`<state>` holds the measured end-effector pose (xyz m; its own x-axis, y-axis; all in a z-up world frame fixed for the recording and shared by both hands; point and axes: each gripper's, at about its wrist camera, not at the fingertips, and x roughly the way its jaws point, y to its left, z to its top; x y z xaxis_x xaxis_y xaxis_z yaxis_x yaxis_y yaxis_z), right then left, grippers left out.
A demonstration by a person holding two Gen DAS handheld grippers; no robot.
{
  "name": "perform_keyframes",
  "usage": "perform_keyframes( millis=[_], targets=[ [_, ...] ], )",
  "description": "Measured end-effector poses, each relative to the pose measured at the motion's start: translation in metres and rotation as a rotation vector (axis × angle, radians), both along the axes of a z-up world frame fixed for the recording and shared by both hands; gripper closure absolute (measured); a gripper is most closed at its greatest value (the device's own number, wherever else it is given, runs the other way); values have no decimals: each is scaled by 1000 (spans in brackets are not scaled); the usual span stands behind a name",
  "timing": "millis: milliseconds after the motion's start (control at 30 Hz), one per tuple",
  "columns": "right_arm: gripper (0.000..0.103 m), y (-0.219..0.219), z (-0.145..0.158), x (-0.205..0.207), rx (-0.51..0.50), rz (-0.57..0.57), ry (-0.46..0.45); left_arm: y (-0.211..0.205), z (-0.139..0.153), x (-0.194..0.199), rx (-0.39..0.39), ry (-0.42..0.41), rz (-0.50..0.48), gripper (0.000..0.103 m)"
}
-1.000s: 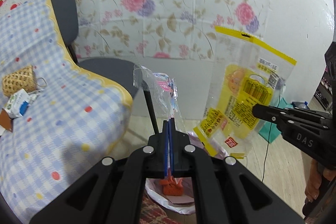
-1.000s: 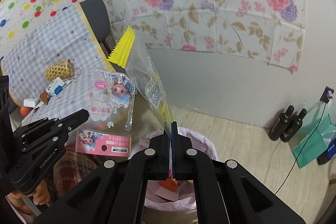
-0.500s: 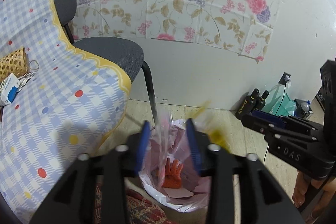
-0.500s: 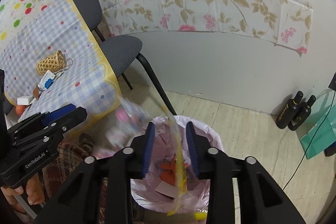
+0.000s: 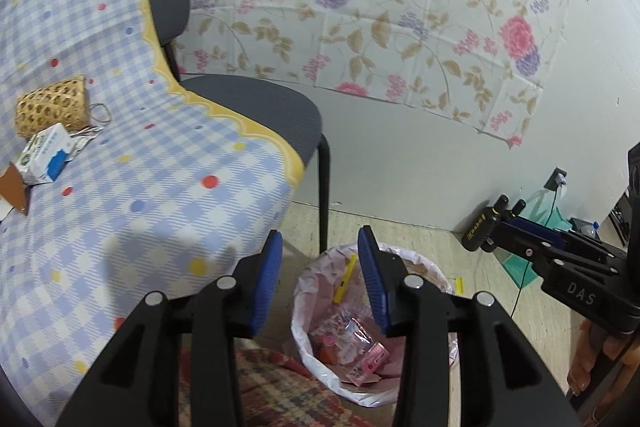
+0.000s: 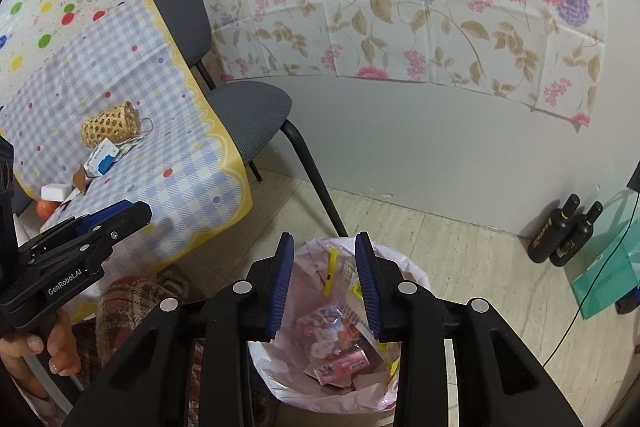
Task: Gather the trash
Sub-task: 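Move both grippers back over the items on the chair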
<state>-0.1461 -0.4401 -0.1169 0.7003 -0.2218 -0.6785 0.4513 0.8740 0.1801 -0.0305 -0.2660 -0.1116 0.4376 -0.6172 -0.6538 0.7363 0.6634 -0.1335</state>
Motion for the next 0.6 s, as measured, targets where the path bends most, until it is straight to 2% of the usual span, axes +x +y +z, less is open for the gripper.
perform_keyframes(
  millis=[233,600],
  targets=[
    [69,16,20,14,-28,50,-40,22,18,9,-3,-55,66,65],
    [69,58,52,71,-60,188,-126,87,45,40,-27,-111,238,65]
  ],
)
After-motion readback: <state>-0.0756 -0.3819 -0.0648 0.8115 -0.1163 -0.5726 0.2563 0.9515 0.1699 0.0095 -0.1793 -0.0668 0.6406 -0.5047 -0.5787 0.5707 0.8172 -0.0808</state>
